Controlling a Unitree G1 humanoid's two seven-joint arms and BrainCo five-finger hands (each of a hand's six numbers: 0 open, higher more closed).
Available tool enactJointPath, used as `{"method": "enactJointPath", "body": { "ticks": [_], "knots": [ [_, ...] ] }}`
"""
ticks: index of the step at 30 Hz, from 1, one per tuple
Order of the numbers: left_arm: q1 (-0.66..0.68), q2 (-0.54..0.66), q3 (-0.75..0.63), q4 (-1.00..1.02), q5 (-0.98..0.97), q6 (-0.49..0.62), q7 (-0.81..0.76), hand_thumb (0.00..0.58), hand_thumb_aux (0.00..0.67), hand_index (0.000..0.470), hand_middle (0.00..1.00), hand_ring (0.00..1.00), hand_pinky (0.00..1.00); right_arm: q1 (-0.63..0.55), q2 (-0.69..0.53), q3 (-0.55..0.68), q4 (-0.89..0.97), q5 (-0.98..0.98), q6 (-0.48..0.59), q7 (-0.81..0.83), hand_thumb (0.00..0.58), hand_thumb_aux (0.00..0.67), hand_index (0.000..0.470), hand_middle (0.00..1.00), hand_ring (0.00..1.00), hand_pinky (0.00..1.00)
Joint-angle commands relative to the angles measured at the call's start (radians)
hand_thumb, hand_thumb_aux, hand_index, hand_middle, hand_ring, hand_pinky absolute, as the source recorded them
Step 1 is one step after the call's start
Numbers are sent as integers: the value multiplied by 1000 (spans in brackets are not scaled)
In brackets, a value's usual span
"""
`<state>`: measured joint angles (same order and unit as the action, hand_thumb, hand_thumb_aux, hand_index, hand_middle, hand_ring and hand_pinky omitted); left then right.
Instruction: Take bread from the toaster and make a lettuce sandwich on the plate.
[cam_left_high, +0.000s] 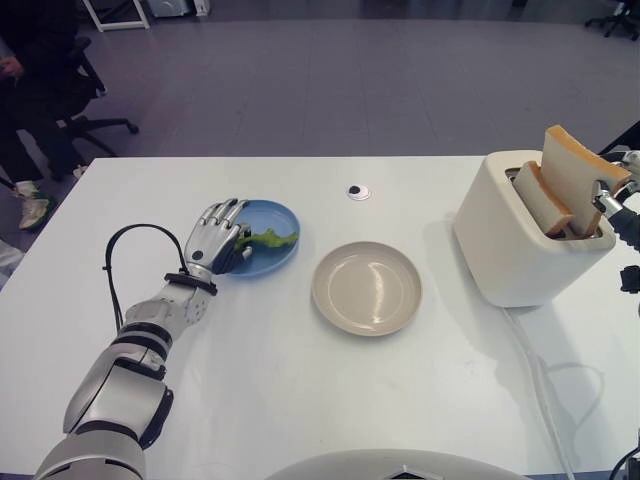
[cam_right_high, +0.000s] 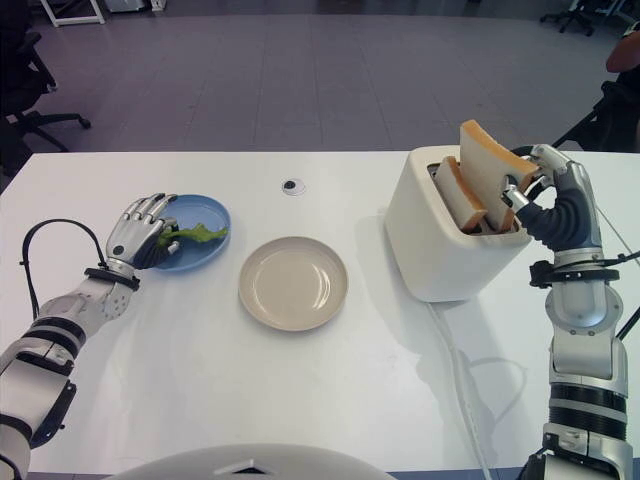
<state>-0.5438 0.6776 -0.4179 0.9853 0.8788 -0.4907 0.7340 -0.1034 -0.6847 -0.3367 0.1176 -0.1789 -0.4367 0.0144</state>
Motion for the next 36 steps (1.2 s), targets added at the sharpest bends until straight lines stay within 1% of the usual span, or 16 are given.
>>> {"method": "enactJointPath", "body": {
  "ticks": [1, 3, 7, 9, 14, 15, 16, 22, 29, 32, 36],
  "knots": [
    [37, 25, 39, -75, -61, -61, 17, 580, 670, 470, 8, 8, 8, -25, 7, -28, -30, 32, -18, -4, 580, 670, 470, 718, 718, 718],
    [52, 33, 67, -123, -93, -95, 24, 580, 670, 470, 20, 20, 20, -34, 13, -42, -58, 46, -28, -11, 580, 670, 470, 749, 749, 749],
    [72, 44, 111, -183, -129, -124, 40, 580, 670, 470, 63, 63, 63, -62, 27, -69, -109, 68, -41, -30, 580, 670, 470, 816, 816, 816],
    [80, 43, 132, -206, -148, -143, 41, 580, 670, 470, 67, 67, 67, -79, 35, -78, -135, 78, -47, -39, 580, 670, 470, 835, 835, 835],
    [92, 37, 154, -225, -161, -164, 35, 580, 670, 470, 67, 67, 67, -110, 58, -46, -154, 81, -40, -23, 580, 670, 470, 871, 871, 871],
    [93, 34, 163, -230, -171, -177, 35, 580, 670, 470, 67, 67, 67, -112, 65, -37, -165, 87, -41, -15, 580, 670, 470, 910, 910, 910],
    [94, 32, 173, -236, -182, -190, 36, 580, 670, 470, 67, 67, 67, -116, 74, -23, -181, 96, -40, -4, 580, 670, 470, 1000, 1000, 1000],
    [112, 12, 235, -292, -267, -270, 6, 580, 670, 470, 63, 63, 63, -158, 136, 98, -259, 132, -22, 68, 580, 670, 470, 1000, 1000, 1000],
    [121, -39, 304, -361, -366, -345, -51, 580, 670, 470, 67, 67, 67, -197, 269, 294, -251, 118, -3, 135, 580, 670, 470, 1000, 1000, 1000],
    [119, -87, 336, -405, -464, -407, -103, 580, 670, 470, 63, 63, 63, -215, 341, 402, -189, 84, 22, 165, 580, 670, 470, 1000, 1000, 1000],
    [120, -142, 360, -451, -571, -463, -188, 580, 670, 470, 55, 55, 55, -232, 415, 528, -6, 13, 13, 196, 580, 670, 470, 1000, 1000, 1000]
  ]
}}
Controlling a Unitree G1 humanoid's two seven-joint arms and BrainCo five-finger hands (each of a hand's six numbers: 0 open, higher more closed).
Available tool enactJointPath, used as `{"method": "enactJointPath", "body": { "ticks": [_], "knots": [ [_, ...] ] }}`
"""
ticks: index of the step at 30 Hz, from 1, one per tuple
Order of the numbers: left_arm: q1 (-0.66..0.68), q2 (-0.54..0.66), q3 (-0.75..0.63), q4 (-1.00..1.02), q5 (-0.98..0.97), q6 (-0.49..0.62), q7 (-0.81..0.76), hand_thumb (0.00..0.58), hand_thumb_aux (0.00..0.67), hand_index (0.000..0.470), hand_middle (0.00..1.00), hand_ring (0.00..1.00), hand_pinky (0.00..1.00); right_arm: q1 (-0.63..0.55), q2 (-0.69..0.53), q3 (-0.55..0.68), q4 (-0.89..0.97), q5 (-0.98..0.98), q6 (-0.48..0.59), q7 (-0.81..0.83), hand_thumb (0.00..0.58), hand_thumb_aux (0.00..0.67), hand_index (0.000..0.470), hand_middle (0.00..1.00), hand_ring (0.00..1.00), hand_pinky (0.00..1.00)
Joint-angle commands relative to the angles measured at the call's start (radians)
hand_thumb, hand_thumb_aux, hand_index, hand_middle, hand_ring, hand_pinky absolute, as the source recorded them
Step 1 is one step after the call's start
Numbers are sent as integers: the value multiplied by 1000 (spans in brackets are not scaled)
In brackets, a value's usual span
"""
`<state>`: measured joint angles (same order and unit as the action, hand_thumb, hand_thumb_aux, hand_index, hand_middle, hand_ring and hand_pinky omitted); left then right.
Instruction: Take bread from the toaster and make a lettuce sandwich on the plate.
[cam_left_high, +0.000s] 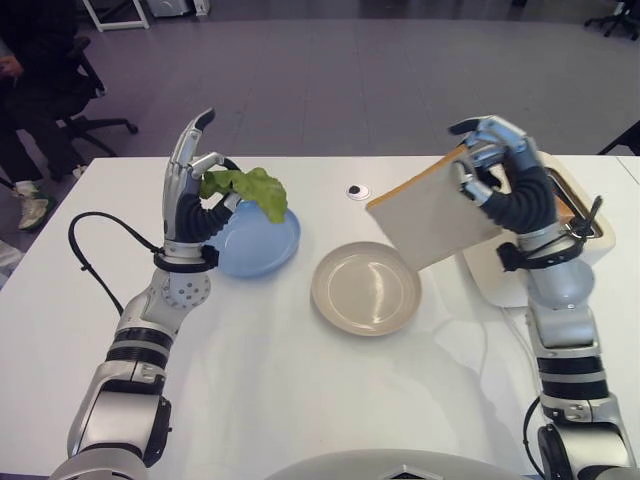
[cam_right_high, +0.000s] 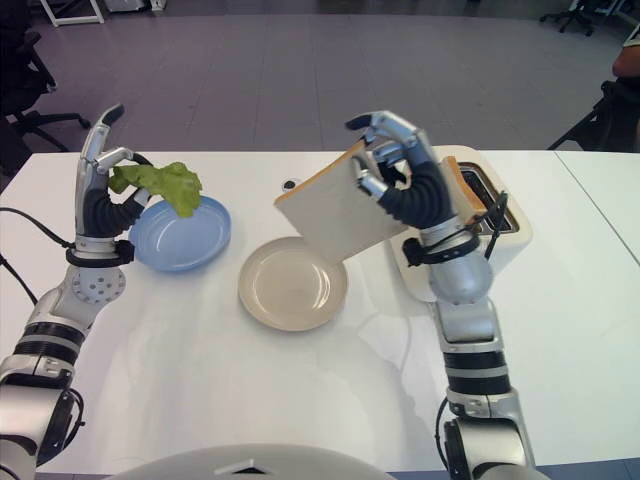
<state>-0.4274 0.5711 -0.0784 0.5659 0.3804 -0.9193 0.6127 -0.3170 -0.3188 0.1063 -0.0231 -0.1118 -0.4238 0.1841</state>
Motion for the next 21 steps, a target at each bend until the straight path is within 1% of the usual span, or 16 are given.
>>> {"method": "enactJointPath", "body": {
  "ticks": [1, 3, 6, 8, 12, 14, 15, 16, 17, 18, 20, 21],
  "knots": [
    [5, -47, 23, -41, -92, -45, -92, 580, 670, 470, 59, 59, 59, -28, 65, 108, 184, -70, -4, 31, 580, 670, 470, 1000, 1000, 1000],
    [16, -67, 21, -73, -128, -88, -146, 580, 670, 470, 43, 43, 43, -55, 92, 151, 295, -111, -17, 32, 580, 670, 470, 1000, 1000, 1000],
    [38, -99, -6, -129, -183, -158, -241, 580, 670, 470, 39, 39, 39, -119, 113, 202, 524, -198, -41, -8, 580, 670, 470, 1000, 1000, 1000],
    [47, -130, -20, -145, -171, -174, -288, 580, 670, 470, 39, 39, 39, -158, 118, 223, 656, -249, -54, -43, 580, 670, 470, 1000, 1000, 1000],
    [50, -185, -11, -125, 11, -141, -279, 580, 670, 470, 35, 35, 35, -189, 120, 270, 770, -319, -67, -69, 580, 670, 470, 1000, 1000, 1000],
    [53, -195, -31, -121, 218, -88, -199, 580, 670, 470, 35, 35, 35, -191, 114, 279, 783, -343, -75, -94, 580, 670, 470, 1000, 1000, 1000],
    [55, -194, -50, -118, 310, -61, -156, 580, 670, 470, 31, 31, 31, -188, 109, 276, 776, -346, -76, -105, 524, 462, 324, 1000, 1000, 1000],
    [54, -191, -72, -111, 379, -39, -124, 580, 670, 470, 27, 27, 27, -184, 101, 270, 763, -348, -76, -117, 0, 0, 0, 929, 929, 929],
    [53, -188, -88, -102, 421, -29, -100, 580, 670, 470, 31, 31, 31, -179, 95, 264, 751, -346, -78, -122, 0, 0, 0, 843, 843, 843],
    [52, -185, -105, -91, 460, -17, -75, 580, 670, 470, 31, 31, 31, -172, 89, 252, 733, -339, -78, -125, 0, 0, 0, 710, 710, 710],
    [47, -178, -144, -66, 524, 1, -31, 580, 670, 470, 24, 24, 24, -156, 78, 226, 688, -317, -76, -127, 0, 0, 0, 416, 416, 416],
    [45, -174, -165, -57, 546, 5, -18, 580, 670, 470, 24, 24, 24, -145, 72, 211, 657, -303, -72, -126, 0, 0, 0, 251, 251, 251]
  ]
}}
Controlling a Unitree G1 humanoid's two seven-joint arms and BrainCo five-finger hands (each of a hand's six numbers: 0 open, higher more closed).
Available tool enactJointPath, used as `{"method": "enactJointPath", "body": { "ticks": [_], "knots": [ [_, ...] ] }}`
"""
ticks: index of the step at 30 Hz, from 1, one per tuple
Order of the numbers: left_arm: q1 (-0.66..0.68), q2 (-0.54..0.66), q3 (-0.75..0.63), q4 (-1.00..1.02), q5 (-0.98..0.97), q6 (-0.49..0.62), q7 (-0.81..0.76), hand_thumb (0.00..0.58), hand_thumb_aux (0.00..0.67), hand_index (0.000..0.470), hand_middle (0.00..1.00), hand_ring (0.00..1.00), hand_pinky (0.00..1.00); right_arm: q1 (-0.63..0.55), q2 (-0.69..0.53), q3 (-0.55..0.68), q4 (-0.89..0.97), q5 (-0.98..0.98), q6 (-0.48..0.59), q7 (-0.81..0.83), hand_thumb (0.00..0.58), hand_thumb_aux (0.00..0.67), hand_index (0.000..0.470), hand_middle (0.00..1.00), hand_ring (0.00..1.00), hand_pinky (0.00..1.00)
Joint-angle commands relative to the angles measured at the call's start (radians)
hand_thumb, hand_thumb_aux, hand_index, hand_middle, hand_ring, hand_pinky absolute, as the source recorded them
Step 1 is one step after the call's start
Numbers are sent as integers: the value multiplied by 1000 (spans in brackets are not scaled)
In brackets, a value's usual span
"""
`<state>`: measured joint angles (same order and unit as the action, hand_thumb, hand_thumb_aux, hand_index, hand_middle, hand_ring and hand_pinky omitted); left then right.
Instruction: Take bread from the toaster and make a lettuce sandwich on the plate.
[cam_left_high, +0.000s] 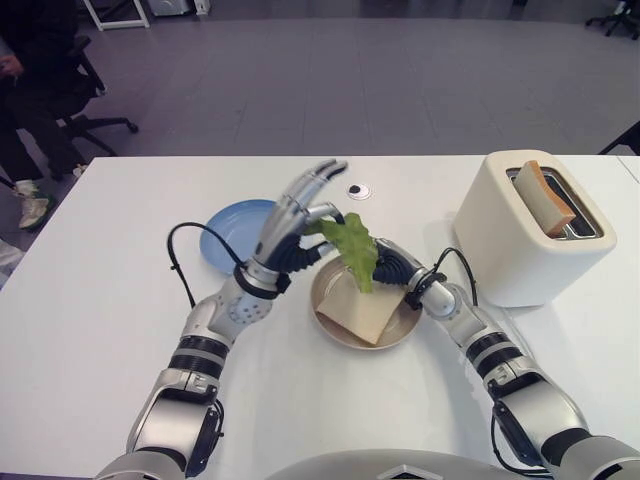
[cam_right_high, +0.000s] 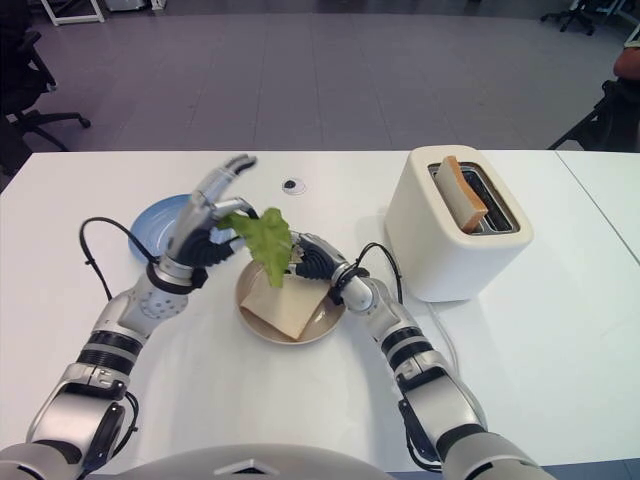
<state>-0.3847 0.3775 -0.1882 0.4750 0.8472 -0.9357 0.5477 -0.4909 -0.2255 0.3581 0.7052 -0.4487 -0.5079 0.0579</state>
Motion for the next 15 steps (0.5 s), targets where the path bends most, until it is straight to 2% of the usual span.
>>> {"method": "enactJointPath", "body": {
  "ticks": [1, 2, 9, 15],
  "knots": [
    [5, 23, -74, 40, 91, 15, 56, 580, 670, 470, 24, 24, 24, 41, -26, -61, -110, 53, 19, 1, 0, 0, 0, 75, 75, 75],
    [9, 27, -90, 43, 95, 6, 61, 580, 670, 470, 20, 20, 20, 55, -30, -84, -155, 73, 29, 1, 0, 0, 0, 0, 0, 0],
    [19, 55, -173, 55, 113, -10, 73, 580, 670, 470, 16, 16, 16, 131, -52, -235, -425, 129, 142, -57, 0, 0, 0, 0, 0, 0],
    [-12, 65, -263, 122, 232, 113, 137, 580, 670, 470, 20, 20, 20, 204, -116, -384, -722, 167, 226, -51, 0, 0, 0, 0, 0, 0]
  ]
}}
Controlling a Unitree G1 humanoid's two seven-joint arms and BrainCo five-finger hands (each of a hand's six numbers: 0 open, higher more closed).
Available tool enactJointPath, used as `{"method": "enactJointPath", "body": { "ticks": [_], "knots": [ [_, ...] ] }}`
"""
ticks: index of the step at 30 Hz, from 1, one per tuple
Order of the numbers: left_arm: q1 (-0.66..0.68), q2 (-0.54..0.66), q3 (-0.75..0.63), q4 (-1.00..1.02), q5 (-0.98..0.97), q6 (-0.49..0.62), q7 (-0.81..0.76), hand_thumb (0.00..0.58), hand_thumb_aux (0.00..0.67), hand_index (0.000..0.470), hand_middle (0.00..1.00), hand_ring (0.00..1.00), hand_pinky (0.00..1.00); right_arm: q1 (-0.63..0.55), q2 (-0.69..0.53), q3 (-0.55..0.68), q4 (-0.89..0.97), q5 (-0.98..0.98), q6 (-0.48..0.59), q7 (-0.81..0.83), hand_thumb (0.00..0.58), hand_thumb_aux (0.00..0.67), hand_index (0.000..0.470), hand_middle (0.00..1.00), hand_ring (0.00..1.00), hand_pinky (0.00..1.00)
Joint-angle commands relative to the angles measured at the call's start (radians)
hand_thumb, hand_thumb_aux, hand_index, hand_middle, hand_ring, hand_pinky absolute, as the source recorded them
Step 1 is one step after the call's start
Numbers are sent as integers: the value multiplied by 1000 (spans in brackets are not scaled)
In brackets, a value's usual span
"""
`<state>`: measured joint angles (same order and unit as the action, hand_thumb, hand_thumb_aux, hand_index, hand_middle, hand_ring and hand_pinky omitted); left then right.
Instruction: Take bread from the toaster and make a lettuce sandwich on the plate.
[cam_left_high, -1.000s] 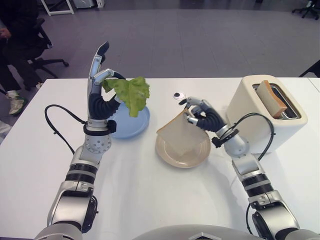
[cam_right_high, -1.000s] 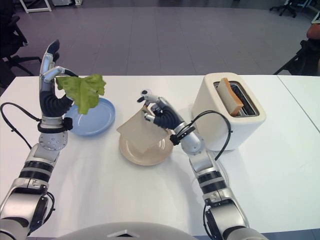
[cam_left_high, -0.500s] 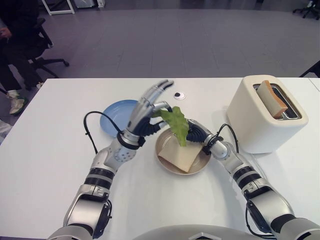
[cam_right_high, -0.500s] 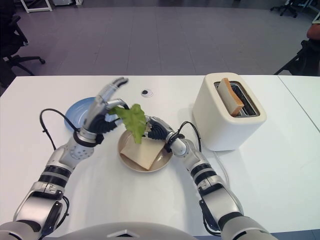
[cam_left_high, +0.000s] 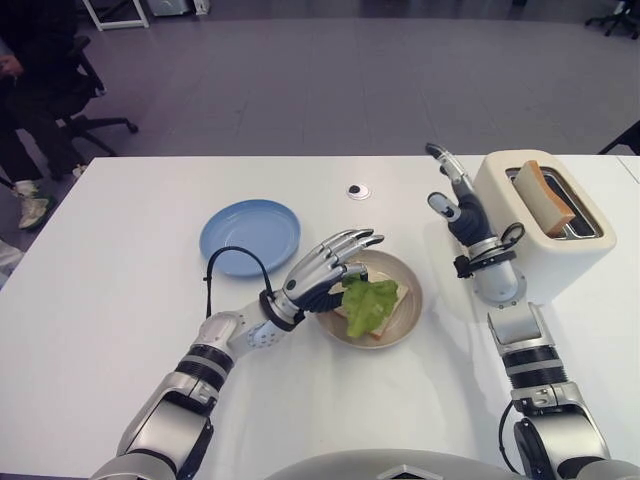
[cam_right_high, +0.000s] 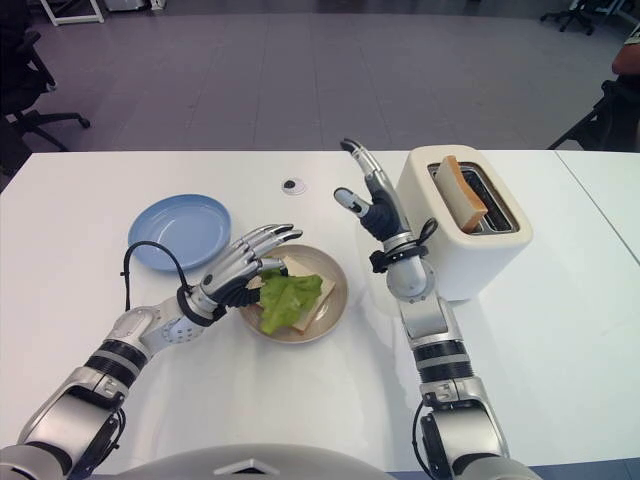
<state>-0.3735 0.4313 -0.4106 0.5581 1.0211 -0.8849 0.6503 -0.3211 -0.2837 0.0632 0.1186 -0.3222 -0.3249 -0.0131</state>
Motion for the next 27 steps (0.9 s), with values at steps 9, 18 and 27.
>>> {"method": "enactJointPath", "body": {
  "ticks": [9, 18, 27],
  "knots": [
    [-122, -12, -100, 137, 143, 330, 245, 580, 670, 470, 20, 20, 20, 116, -248, -336, -219, 47, 83, 41, 0, 0, 0, 0, 0, 0],
    [-136, -7, -230, 183, 137, 291, 243, 567, 570, 400, 4, 4, 4, 250, -450, -297, -56, -133, 124, 132, 0, 0, 0, 0, 0, 0],
    [-119, 59, -227, 120, 76, 219, 222, 291, 197, 138, 0, 0, 0, 273, -488, -183, -9, -151, 73, 188, 445, 347, 243, 0, 0, 0]
  ]
}}
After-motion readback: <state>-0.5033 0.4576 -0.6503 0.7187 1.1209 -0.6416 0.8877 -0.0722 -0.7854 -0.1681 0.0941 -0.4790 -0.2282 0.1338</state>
